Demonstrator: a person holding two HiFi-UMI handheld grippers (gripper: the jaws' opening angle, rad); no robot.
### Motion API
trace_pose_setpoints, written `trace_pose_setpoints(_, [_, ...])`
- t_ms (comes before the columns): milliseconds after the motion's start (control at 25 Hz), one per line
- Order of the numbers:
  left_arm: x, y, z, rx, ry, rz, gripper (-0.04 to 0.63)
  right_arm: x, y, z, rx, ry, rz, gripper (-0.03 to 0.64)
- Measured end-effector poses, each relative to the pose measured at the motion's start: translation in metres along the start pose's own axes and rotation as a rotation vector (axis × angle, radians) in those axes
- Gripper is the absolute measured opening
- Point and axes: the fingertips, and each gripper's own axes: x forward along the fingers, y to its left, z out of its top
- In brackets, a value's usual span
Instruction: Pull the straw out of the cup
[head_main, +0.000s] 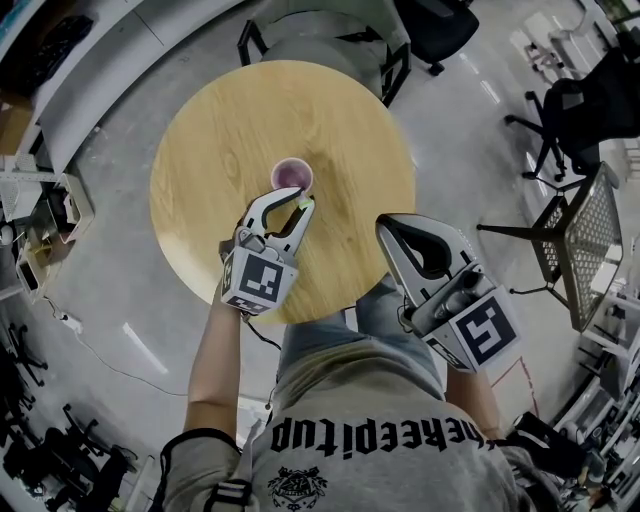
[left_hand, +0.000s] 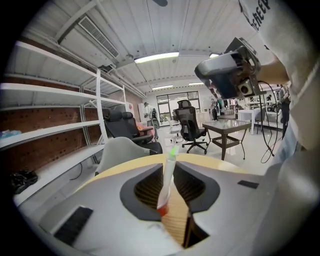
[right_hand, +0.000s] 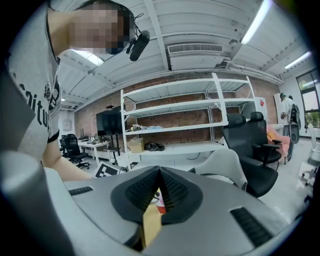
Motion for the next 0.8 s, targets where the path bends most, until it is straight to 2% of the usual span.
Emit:
trace_pose_setpoints(560, [-0.004, 0.014, 0.012, -0.006, -0.043, 0.124, 0.091, -0.003, -0.003, 0.005, -0.003, -0.015, 0.029, 0.000])
trace_pose_setpoints(640, [-0.008, 0.016, 0.017, -0.023, -0.058, 0.140, 0.089, -0.002, -0.002, 0.006, -0.006, -0.019, 0.042, 0.000])
trace_pose_setpoints(800, [-0.019, 0.020, 0.031, -0.114, -0.093, 0.178, 0.087, -0.002, 0.002, 0.010, -0.013, -0.029, 0.074, 0.000])
